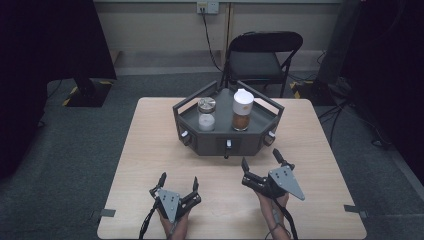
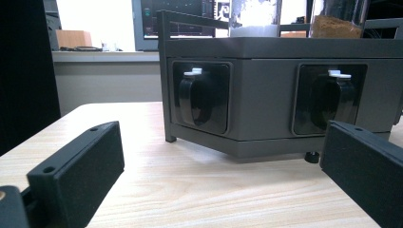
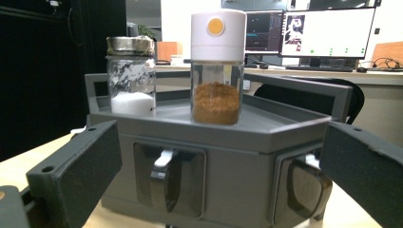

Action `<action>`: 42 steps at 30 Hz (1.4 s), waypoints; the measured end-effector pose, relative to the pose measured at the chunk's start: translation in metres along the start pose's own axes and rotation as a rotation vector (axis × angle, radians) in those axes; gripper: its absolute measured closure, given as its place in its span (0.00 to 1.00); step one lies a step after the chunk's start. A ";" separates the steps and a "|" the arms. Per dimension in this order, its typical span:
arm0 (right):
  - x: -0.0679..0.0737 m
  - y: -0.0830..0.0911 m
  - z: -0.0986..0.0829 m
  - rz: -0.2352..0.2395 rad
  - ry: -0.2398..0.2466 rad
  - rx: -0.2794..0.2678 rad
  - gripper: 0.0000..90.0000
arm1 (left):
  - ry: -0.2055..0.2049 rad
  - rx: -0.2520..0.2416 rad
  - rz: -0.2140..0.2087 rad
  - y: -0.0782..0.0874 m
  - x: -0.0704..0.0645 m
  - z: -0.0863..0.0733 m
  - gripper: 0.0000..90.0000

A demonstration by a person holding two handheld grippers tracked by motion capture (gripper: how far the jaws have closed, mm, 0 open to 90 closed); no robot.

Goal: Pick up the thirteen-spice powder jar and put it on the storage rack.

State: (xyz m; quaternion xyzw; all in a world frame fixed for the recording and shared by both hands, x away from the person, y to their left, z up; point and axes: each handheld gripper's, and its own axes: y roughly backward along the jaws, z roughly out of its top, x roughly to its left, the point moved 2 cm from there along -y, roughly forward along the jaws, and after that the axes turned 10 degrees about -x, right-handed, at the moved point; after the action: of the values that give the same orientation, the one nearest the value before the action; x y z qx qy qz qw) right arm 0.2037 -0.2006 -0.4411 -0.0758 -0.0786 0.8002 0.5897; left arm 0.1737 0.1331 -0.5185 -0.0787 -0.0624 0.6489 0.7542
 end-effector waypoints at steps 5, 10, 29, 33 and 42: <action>0.001 0.011 -0.006 -0.004 -0.014 0.013 0.00 | 0.000 0.000 0.000 0.000 0.000 0.000 0.00; 0.000 0.020 -0.012 -0.016 -0.020 0.026 0.00 | 0.000 0.000 0.000 0.000 0.000 0.000 0.00; 0.002 0.052 -0.047 -0.052 0.007 0.033 0.00 | 0.000 0.000 0.001 0.000 0.000 0.000 0.00; 0.005 0.052 -0.052 -0.065 0.007 0.045 0.00 | 0.000 0.000 0.001 0.000 0.000 0.000 0.00; 0.006 0.053 -0.057 -0.071 0.005 0.059 0.00 | 0.000 0.000 0.002 0.000 0.000 0.000 0.00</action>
State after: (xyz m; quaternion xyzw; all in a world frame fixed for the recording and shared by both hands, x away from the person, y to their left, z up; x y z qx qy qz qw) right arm 0.1650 -0.2081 -0.5081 -0.0577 -0.0560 0.7806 0.6199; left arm 0.1737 0.1328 -0.5186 -0.0790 -0.0624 0.6495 0.7537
